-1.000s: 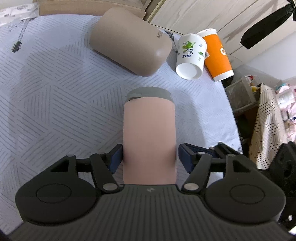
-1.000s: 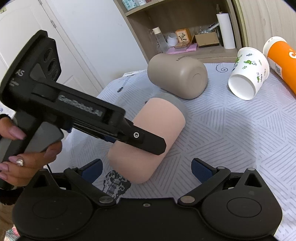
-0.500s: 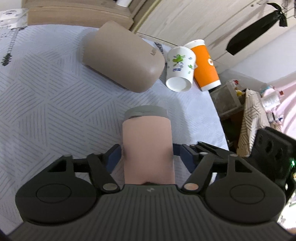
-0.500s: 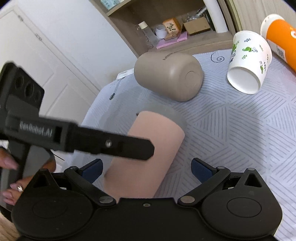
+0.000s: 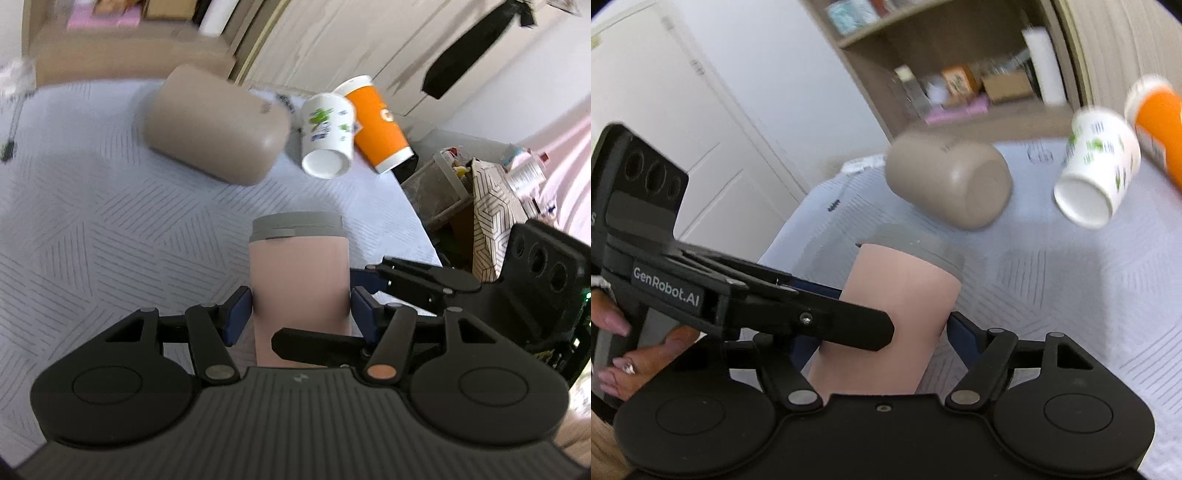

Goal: Flip cup upright
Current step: 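Lift the pink tumbler with the left gripper and rotate it upright, then lower the upright pink tumbler onto the table and open the left gripper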

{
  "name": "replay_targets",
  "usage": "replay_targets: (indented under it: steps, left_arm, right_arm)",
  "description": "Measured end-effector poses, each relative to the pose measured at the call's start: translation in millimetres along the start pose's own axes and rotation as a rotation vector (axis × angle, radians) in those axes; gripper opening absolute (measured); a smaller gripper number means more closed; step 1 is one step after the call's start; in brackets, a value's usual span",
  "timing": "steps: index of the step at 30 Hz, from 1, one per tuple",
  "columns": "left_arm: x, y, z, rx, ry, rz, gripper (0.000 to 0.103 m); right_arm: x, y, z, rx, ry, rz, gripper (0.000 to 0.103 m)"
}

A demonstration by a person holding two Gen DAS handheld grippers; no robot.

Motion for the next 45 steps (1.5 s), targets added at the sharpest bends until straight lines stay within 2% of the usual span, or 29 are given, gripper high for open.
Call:
replay_targets:
  steps: [9,18,27,37,41,45]
  left_arm:
    - [-26.7,-21.3,-6.7,0.172,-0.166,0.046,0.058]
    - [-31.0,-17.8,-3.1,0.295,-0.28,0.146,0.058]
    - [-20.6,-13.2,3.4,0.327,-0.32,0.164,0.058]
    - [-17.3,-25.8,-1.8,0.354,-0.337,0.16,0.059]
    - [-18.4,-26.9,-4.5,0.341,-0.341,0.167,0.061]
    - [-18.7,-21.0,-3.8,0.269,-0.313,0.155,0.063]
  right_arm:
    - [-23.6,35.7,2.2,-0.392,-0.199,-0.063,0.07]
    - [-12.0,44.7,7.4,-0.618,-0.302,-0.057,0.068]
    - [-6.3,35.2,9.3,-0.597,-0.364,-0.038,0.069]
    - [-13.3,27.4,6.2,-0.563,-0.338,-0.034,0.071]
    - [-13.4,27.1,2.7,-0.549,-0.326,-0.025,0.07]
    - [-13.7,27.6,-0.6,-0.566,-0.331,-0.054,0.073]
Point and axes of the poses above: each gripper's, at about its wrist camera, not at the fingertips, and x roughly the way its jaws point, y to its left, z to its top, the point moved 7 cm from there along x, roughly the way its jaws point, and after that the axes turned 11 degrees about -y, right-handed, at the moved point
